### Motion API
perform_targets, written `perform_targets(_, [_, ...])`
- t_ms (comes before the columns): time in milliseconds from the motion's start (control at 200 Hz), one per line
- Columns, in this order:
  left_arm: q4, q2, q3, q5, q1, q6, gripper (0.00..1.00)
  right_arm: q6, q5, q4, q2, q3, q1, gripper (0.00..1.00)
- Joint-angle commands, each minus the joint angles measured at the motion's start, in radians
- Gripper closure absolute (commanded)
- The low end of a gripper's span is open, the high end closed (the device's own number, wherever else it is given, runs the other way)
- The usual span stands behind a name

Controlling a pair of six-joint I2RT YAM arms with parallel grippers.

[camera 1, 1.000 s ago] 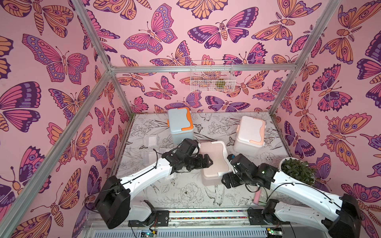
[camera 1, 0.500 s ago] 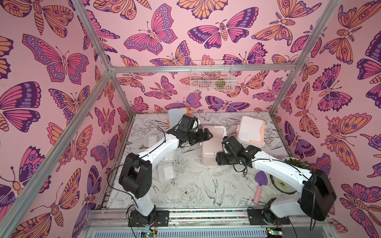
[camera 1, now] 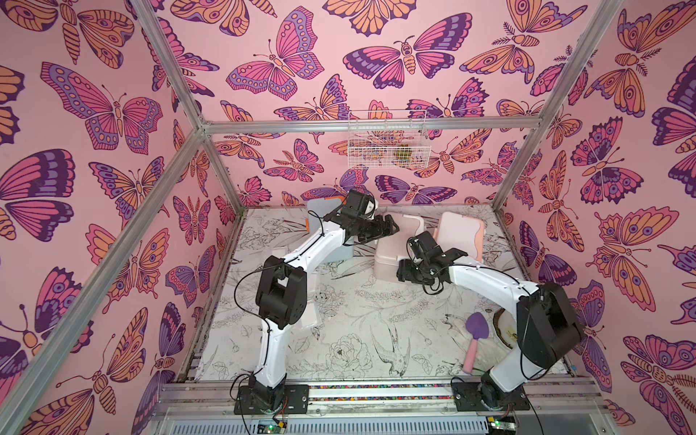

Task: Open first aid kits and take out gauze
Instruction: Move the first aid kit to the center of the board.

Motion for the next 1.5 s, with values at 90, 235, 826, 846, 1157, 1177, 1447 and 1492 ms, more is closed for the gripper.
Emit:
perform_targets(90, [-0.064,0.063,0.049,0.031,-0.054,-0.012,0.07,0.023,-0.038,0.016,-0.123,-0.075,-0.004,0.27])
perform_targets(235, [-0.054,0.072,0.06,-0.01,-0.08,-0.049,0.07,0.031,-0.047,0.017,-0.192,-0.149,-0.044,0.24])
perform_targets(826, [0.079,0.013,-0.071,0.032,-0.159,-0.106,0.06,0.029,-0.164,-0.02,-0.46,-0.251,-0.119,0.2])
perform_targets(846, [0.083,0.001,-0.084,0.033,-0.152,-0.106,0.06,0.029,-0.174,-0.017,-0.467,-0.252,-0.119,0.19])
perform_targets(1157, [0.098,-0.352,-0.335,-0.033,-0.031,-0.042,0.01,0.025,-0.304,0.058,-0.498,-0.233,-0.09,0.12])
perform_targets(1177, [0.094,-0.375,-0.352,-0.041,-0.018,-0.038,0.0,0.021,-0.304,0.061,-0.493,-0.224,-0.082,0.12])
perform_targets(1447, [0.026,-0.583,-0.491,-0.114,0.243,0.01,0.0,-0.033,-0.296,0.107,-0.282,-0.033,0.019,0.06])
perform_targets(1492, [0.028,-0.59,-0.509,-0.116,0.293,0.007,0.0,-0.046,-0.3,0.11,-0.233,0.017,0.027,0.06])
